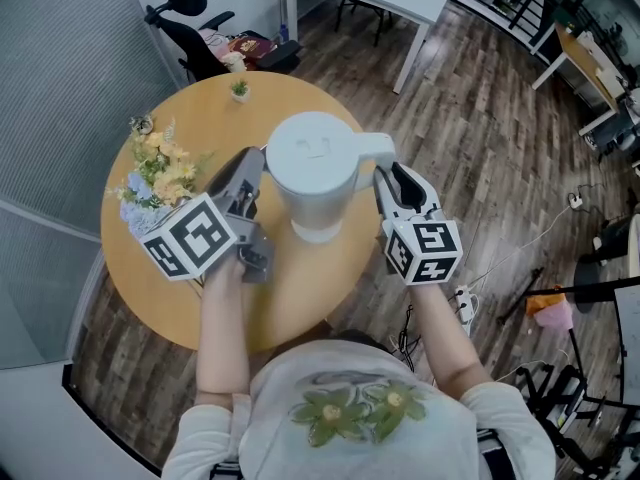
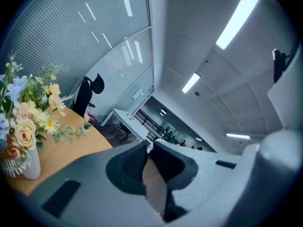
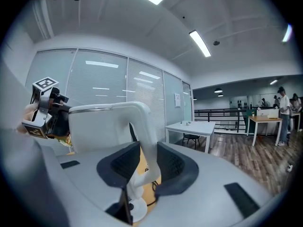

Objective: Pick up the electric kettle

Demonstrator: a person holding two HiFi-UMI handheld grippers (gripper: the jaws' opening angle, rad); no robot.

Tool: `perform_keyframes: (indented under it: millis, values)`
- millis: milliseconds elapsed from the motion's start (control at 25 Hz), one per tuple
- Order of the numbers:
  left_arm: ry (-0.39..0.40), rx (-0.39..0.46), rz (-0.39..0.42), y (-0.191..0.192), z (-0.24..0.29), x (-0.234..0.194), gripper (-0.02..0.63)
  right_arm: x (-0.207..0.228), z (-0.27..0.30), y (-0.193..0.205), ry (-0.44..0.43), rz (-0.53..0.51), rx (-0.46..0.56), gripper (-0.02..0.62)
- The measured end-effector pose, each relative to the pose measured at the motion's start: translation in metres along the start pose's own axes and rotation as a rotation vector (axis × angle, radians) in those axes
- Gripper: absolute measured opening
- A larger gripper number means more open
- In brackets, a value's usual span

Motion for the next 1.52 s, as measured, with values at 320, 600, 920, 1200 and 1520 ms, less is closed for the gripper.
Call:
perform_keyframes:
  millis: [320,600,920,1200,1520]
  values:
    - [0.019,0.036,0.001,-0.013,-0.011,0.017,0.046,-0.006,-0.016,-0.016,-0.021,-0.003,0.021,0.121]
    - [0.008,0.06,0.003,-0.015,-0.023,0.022,0.046,-0.012,-0.027,-0.019,-0.039,-0.011,0.03,0.12]
    - [0.005,0.076,0.012,-0.011,-0.04,0.04,0.046,-0.014,-0.048,-0.018,-0.063,-0.006,0.031,0.117]
    - [-0.015,0.076,0.013,-0.004,-0.06,0.047,0.044,-0.02,-0.066,-0.014,-0.082,-0.008,0.029,0.117]
    - [-0.02,0.066,0.015,0.016,-0.093,0.062,0.043,-0.031,-0.103,0.0,-0.11,-0.024,0.016,0.114]
Point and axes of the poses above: the fingertips, and each gripper's own axes: z forward along the fingers, x to its right, y out of its underside, the point moved 3 cm from there along -z, backward along the fingers, and after that the axes turned 10 degrees about z, right-handed, at the moved point
